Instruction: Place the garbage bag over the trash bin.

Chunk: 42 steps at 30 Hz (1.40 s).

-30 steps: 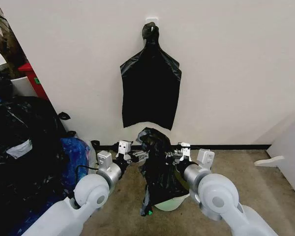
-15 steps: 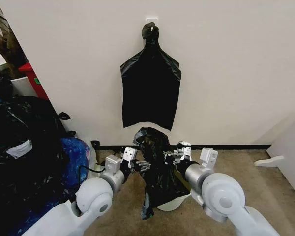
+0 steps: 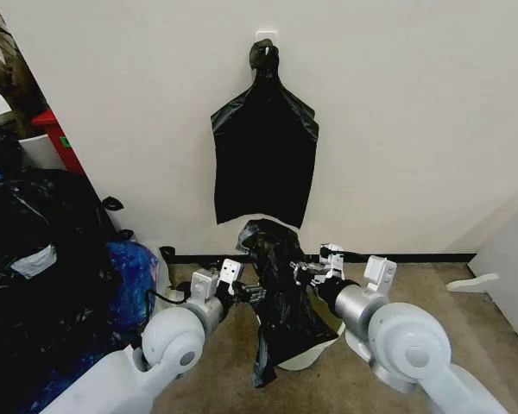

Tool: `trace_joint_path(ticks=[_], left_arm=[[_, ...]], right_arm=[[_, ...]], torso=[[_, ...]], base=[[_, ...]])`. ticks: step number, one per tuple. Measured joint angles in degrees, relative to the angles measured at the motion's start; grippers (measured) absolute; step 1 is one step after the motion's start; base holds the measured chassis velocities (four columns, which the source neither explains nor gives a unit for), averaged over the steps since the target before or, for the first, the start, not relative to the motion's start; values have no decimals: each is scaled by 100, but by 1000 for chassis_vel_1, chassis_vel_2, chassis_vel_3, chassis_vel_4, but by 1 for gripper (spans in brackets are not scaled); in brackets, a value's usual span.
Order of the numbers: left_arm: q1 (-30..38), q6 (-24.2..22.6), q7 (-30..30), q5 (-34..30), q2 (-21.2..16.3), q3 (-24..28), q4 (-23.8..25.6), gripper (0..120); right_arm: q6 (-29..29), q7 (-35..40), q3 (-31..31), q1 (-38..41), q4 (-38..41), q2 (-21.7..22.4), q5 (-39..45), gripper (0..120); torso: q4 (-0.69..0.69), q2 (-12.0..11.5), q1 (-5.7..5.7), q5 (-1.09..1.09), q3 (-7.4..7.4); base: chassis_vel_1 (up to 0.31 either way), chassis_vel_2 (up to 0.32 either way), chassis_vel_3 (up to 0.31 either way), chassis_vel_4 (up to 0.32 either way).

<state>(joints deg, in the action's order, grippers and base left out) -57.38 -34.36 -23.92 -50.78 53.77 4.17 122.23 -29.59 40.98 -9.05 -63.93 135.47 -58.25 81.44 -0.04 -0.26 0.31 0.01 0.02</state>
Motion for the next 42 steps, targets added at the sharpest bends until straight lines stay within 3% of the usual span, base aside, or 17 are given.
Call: trace_joint_path(ticks=[6,15,19,21,22,31,36,42], left_arm=[[169,6,3,-326,81,95,-108,91],[192,238,2,-345,157,168,-229,59],[0,253,-112,-314,45,-37,-135,41],[0,253,-112,-314,45,-37,-135,41],[-117,253,-137,-278,-9,-146,-124,31],[-498,416,-59,174,-40,-442,-312,0],[-760,419,-52,95,4,-624,-184,0],[-1012,435,336,-420,-132,-833,473,4]], right_arm=[[5,-481,-123,-82,52,52,52,0],[46,-667,-182,-103,10,42,34,0],[40,-716,-362,-100,-139,66,32,0],[40,-716,-362,-100,-139,66,32,0],[31,-782,-429,-107,-232,69,11,0],[17,-962,-645,-370,-332,48,-122,0],[25,-970,-700,-428,-236,68,-108,0],[80,-911,-618,-437,-201,22,-119,0]], torso=[[0,0,0,0,0],[-1,0,0,0,0],[0,0,0,0,0],[0,0,0,0,0],[0,0,1,0,0],[-1,0,1,0,0],[0,0,1,-1,0],[1,0,1,0,0]], base=[[0,0,0,0],[0,0,0,0],[0,0,0,0],[0,0,0,0],[0,0,0,0],[0,0,0,0],[0,0,0,0],[0,0,0,0]])
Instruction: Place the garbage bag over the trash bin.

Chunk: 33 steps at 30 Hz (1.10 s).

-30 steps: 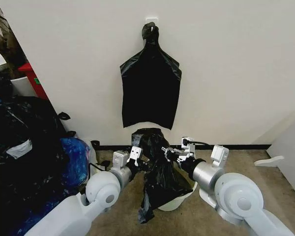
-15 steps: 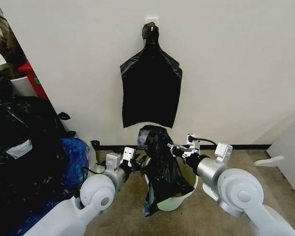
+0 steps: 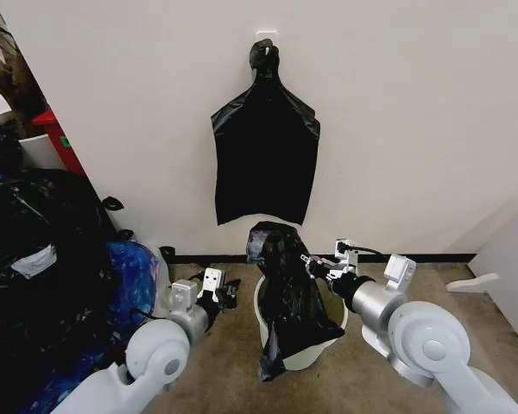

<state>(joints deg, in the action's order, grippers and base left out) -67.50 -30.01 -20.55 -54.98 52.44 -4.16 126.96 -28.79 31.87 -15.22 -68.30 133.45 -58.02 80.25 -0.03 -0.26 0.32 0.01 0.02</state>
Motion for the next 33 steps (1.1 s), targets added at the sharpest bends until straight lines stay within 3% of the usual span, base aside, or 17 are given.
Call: trace_joint_path(ticks=[4,6,13,16,19,21,22,24,26,33], left_arm=[[94,-22,79,-157,-12,74,212,16],[184,-85,80,-205,5,155,258,27],[471,-188,-96,-57,101,499,103,54],[487,-188,-96,8,115,523,73,57],[500,-188,-95,78,131,552,42,75],[507,-188,-95,126,142,571,28,79],[511,-188,-93,164,149,585,18,87],[512,-188,-90,187,151,593,13,88],[514,-188,-84,226,154,603,5,99],[534,-185,-70,268,167,601,-16,100]], right_arm=[[7,10,146,-13,20,-43,-65,0],[28,11,247,-14,43,-70,-119,0],[119,-55,611,7,41,-136,-378,0],[133,-86,626,9,23,-144,-414,0],[152,-109,630,22,5,-159,-430,0],[164,-110,623,45,3,-168,-424,0],[169,-109,602,73,3,-169,-403,0],[171,-107,575,96,6,-166,-372,0],[173,-90,477,161,37,-131,-253,0],[174,79,259,300,240,38,144,0]], torso=[[-1,0,0,0,0],[-1,0,0,0,0],[-1,0,0,-1,0],[-1,0,0,-1,0],[-1,0,0,0,0],[-1,0,0,0,0],[-1,0,0,0,0],[-1,0,0,0,0],[0,0,0,0,0],[-1,0,0,0,0]], base=[[0,0,0,0],[0,0,0,0],[0,0,0,0],[0,0,0,0],[0,0,0,0],[0,0,0,0],[0,0,0,0],[0,0,0,0],[0,0,0,0],[0,0,0,0]])
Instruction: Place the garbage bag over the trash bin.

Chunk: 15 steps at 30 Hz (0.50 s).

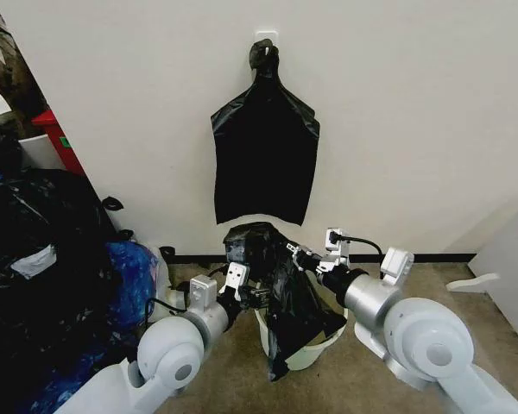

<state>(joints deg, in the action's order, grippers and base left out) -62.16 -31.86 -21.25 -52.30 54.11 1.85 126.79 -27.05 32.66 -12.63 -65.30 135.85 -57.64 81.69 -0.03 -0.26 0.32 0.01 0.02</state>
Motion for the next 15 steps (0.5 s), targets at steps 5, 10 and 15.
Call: trace_joint_path(ticks=[5,10,15], left_arm=[[9,3,25,65,26,2,-19,100],[-69,81,124,302,6,-63,88,100],[-94,41,62,460,-82,-308,270,100]], right_arm=[[1,25,-31,65,152,41,101,0],[2,12,74,185,52,-84,55,0],[6,15,196,282,-60,-178,19,0]], torso=[[0,0,0,0,0],[0,0,0,0,0],[0,0,0,0,0]], base=[[0,0,0,0],[0,0,0,0],[0,0,0,0]])
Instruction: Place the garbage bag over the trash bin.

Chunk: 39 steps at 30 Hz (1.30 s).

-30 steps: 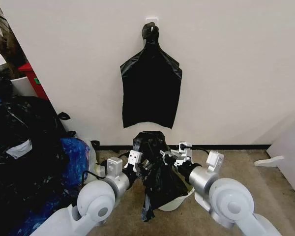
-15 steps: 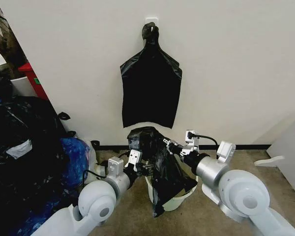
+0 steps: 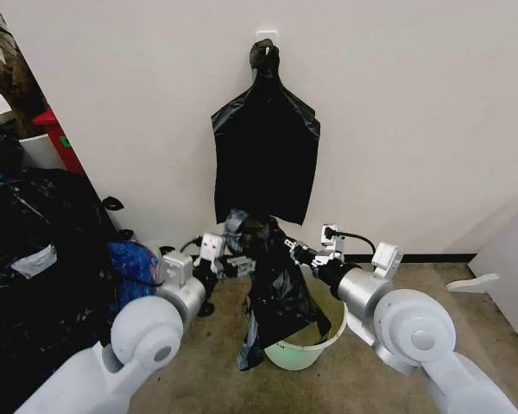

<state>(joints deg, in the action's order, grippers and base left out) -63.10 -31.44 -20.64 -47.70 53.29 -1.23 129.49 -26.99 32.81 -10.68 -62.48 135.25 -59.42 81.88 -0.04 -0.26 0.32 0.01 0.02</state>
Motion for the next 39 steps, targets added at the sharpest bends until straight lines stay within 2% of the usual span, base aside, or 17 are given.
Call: trace_joint_path(ticks=[9,13,18,26,35,39], left_arm=[[351,-33,-216,10,-122,-435,20,100],[498,-24,-240,4,-78,-441,-85,100],[452,-1,-275,36,-21,-394,-173,100],[304,-58,-307,90,-26,-385,-122,100],[-333,-183,-76,548,-71,-212,-20,100],[-487,-263,2,651,-47,240,-112,100]], right_arm=[[-23,3,-108,30,-206,-39,-15,0],[-80,-87,-207,-208,-239,-22,-81,0],[-126,-335,-269,-916,-247,-68,-426,0],[-122,-415,-214,-1127,-447,-251,-670,0],[-40,-243,-38,-902,-316,-363,-547,0],[-39,-210,14,-954,-360,-427,-549,0]], torso=[[0,0,0,0,0],[0,0,0,-1,0],[-1,0,-1,0,0],[0,0,-1,0,0],[2,0,-1,0,0],[-1,0,-1,-1,0]], base=[[0,0,0,0],[0,0,0,0],[0,0,0,0],[0,0,0,0],[0,0,0,0],[0,0,0,0]])
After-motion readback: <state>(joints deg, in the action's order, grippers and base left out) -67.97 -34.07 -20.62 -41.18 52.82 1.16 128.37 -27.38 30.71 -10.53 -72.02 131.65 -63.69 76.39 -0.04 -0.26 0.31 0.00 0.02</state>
